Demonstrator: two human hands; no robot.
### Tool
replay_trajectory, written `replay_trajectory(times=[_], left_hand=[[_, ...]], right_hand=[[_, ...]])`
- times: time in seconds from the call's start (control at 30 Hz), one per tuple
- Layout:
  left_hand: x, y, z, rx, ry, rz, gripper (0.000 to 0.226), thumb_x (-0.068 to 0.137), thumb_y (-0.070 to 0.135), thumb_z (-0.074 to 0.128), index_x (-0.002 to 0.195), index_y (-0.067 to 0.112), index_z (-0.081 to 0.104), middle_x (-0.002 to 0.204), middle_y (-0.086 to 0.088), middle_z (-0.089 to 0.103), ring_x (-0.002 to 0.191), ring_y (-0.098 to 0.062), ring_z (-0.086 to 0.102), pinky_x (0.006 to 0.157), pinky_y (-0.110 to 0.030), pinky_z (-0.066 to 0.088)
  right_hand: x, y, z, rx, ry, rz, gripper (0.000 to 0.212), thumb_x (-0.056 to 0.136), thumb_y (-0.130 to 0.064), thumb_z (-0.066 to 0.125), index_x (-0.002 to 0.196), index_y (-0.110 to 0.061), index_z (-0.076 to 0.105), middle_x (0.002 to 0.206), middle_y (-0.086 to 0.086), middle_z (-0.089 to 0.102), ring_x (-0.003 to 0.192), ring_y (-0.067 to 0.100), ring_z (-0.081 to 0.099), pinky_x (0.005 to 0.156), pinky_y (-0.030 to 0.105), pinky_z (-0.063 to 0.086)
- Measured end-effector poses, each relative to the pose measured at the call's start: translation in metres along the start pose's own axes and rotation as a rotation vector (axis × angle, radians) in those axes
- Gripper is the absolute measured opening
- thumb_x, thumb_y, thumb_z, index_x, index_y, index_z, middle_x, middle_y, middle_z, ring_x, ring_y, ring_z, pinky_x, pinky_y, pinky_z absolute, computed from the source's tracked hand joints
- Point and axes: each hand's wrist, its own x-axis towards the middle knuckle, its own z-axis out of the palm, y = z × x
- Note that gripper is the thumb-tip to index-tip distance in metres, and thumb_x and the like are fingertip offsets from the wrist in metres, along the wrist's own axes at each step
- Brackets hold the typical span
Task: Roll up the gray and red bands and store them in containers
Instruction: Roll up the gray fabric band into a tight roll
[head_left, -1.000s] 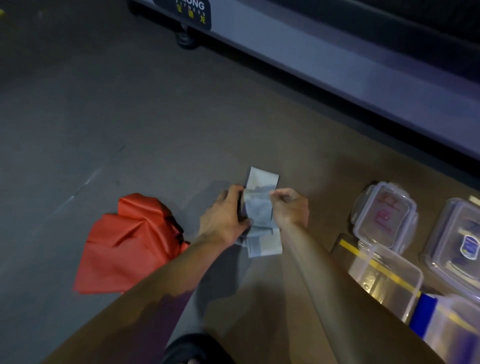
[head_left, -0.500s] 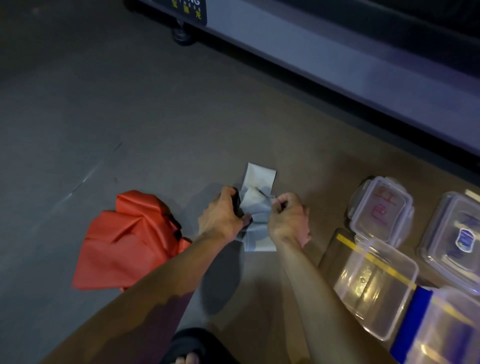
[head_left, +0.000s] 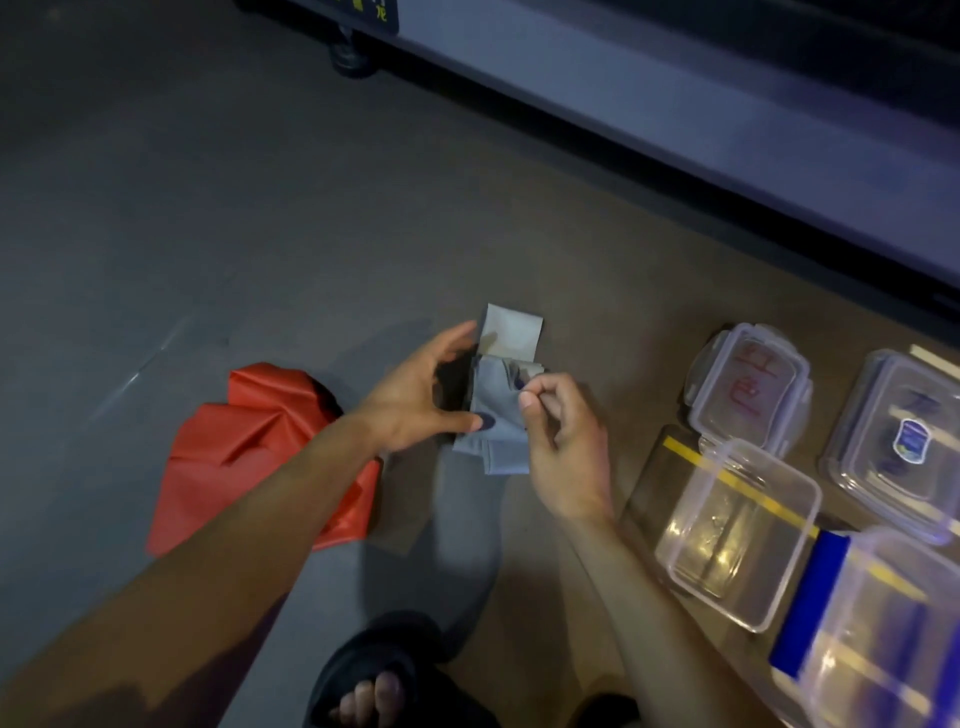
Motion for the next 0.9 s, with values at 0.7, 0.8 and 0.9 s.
replay_trajectory(times=[0.7,0.8,0.9], left_hand=[[-0.06,0.03,0.01,-0.282,0.037,0.083,0.035,0.077,-0.001,0.082,0.111,0.002,0.073,0.088,-0.017,0.067,0.082,-0.022,0.061,0.085,-0.023,0.055],[-0.059,0.034,0.011,-0.248,0.064,0.112,0.032,0.075,0.008,0.084,0.106,0.01,0.077,0.093,-0.028,0.068,0.082,-0.024,0.063,0.086,-0.027,0.056],[-0.059,0.038,0.012,-0.289,0.038,0.128,0.039,0.07,0.012,0.085,0.107,0.018,0.074,0.085,-0.012,0.068,0.078,-0.021,0.063,0.081,-0.022,0.056]], right_hand=[[-0.047,-0.022,-0.037,0.057,0.017,0.038,0.006,0.102,-0.024,0.059,0.097,-0.023,0.059,0.082,-0.014,0.071,0.077,0.008,0.067,0.069,0.033,0.049],[-0.046,-0.022,-0.038,0.091,0.028,0.073,0.007,0.101,-0.023,0.06,0.094,-0.023,0.061,0.079,-0.014,0.072,0.076,0.006,0.067,0.065,0.022,0.046],[-0.043,-0.021,-0.04,0.131,0.045,0.096,0.008,0.101,-0.022,0.062,0.093,-0.02,0.062,0.075,-0.013,0.071,0.073,0.003,0.066,0.063,0.016,0.044]])
